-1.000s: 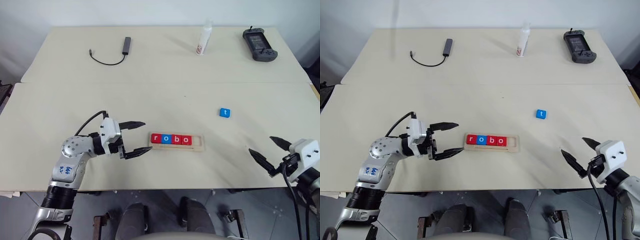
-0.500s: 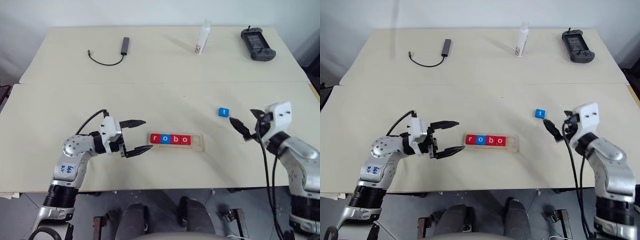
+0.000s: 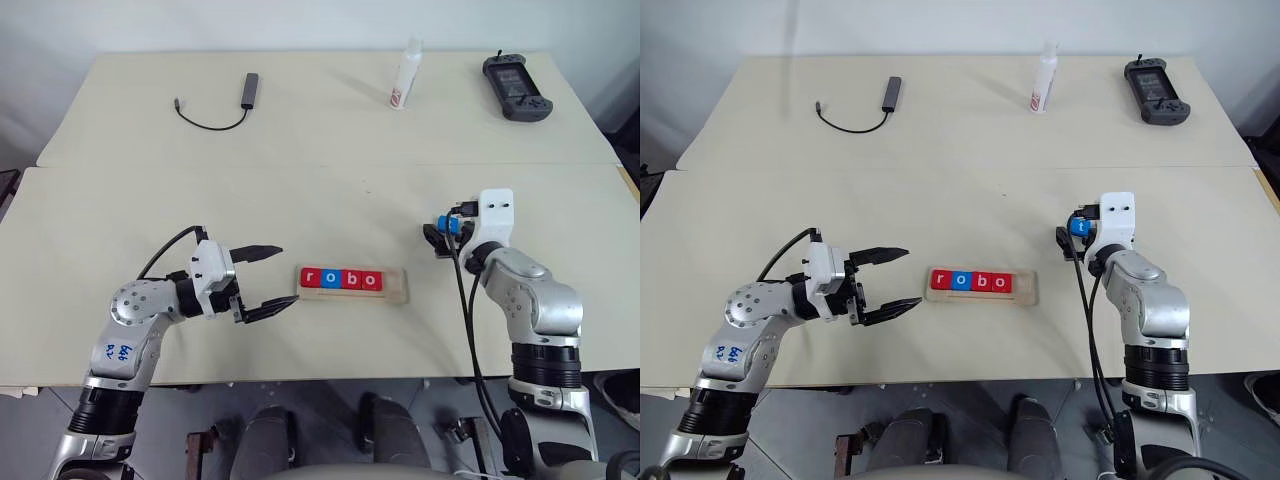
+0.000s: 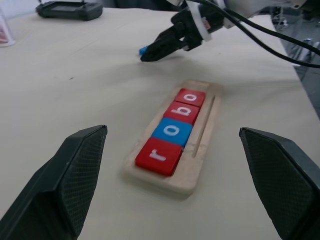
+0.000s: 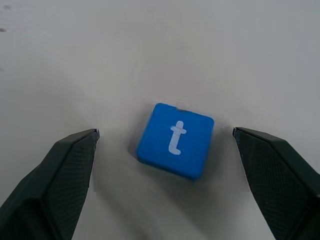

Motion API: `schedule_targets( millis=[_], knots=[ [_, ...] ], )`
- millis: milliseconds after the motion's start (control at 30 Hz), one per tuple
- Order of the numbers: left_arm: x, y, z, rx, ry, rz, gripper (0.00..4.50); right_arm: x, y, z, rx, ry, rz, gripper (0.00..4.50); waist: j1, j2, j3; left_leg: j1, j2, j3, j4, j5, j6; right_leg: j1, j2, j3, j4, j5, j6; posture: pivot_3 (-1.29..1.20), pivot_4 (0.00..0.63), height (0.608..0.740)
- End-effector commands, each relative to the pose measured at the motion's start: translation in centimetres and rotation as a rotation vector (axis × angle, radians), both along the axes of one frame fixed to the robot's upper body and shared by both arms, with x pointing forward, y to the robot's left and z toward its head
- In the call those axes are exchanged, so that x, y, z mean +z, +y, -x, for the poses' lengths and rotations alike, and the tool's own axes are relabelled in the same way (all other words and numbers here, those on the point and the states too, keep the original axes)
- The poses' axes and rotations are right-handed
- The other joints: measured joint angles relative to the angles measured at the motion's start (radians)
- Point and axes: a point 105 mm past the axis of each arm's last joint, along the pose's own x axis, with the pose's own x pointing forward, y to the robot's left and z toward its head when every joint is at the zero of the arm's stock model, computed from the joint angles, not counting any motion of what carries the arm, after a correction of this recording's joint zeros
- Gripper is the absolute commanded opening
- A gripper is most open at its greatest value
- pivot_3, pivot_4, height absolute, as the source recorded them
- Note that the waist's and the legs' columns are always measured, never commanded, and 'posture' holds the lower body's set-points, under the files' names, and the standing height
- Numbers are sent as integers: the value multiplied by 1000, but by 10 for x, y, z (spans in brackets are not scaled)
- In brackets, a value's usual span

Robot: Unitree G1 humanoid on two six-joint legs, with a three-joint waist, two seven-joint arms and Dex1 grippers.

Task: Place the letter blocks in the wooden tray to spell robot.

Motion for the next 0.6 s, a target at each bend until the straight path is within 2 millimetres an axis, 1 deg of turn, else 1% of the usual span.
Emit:
schedule_targets(
  millis=[33, 67, 100, 133, 233, 367, 433, 533, 600],
  knots=[
    [9, -1, 5, -3, -37, 12, 4500, 1, 0, -1, -50, -12, 12, 4492, -2, 0, 0, 0, 0, 0, 0, 0, 0, 0, 0, 0, 0, 0, 0, 0, 150, 740],
    [9, -1, 5, -2, -37, 12, 4500, 1, 2, -1, -52, -12, 3, 4492, -2, 0, 0, 1, 0, 0, 0, 0, 0, 0, 0, 0, 0, 0, 0, 0, 150, 740],
    [9, -1, 5, -1, -37, 14, 4500, 1, 5, -2, -47, -16, -5, 4114, -2, 0, 0, 1, 0, 0, 0, 0, 0, 0, 0, 0, 0, 0, 0, 0, 150, 740],
    [9, -1, 5, 0, -37, 14, 4500, 1, 6, -2, -46, -17, -7, 3923, -3, 0, 0, 1, 0, 0, 0, 0, 0, 0, 0, 0, 0, 0, 0, 0, 150, 740],
    [9, -1, 5, 2, -38, 15, 4500, 2, 9, -3, -41, -22, -12, 2932, -3, 0, 0, 1, 0, 0, 0, 0, 0, 0, 0, 1, 0, 0, 0, 0, 150, 740],
    [9, -3, 3, 0, -39, 20, 4500, 5, 6, -1, -44, -23, 0, 1520, -2, 0, 0, 1, 0, 1, 0, 0, 0, 0, 0, 0, 0, 0, 0, 0, 150, 740],
    [8, -3, 3, -5, -38, 25, 4500, 8, 2, 3, -55, -20, 15, 1473, -2, 0, 0, 1, 0, 0, 0, 0, 0, 0, 0, 0, 0, 0, 0, 0, 150, 740],
    [8, -4, 1, -9, -41, 36, 4500, 20, -2, 11, -54, -34, 19, 1473, 0, 0, 0, 0, 0, 0, 0, 0, 0, 0, 0, 0, 0, 0, 0, 0, 150, 740],
    [8, -6, 0, -18, -37, 37, 4500, 24, -2, 22, -50, -35, 22, 1473, -1, 0, 0, 0, 0, 0, -1, 0, 0, 0, 0, 0, 0, 0, 0, 0, 150, 740]
  ],
)
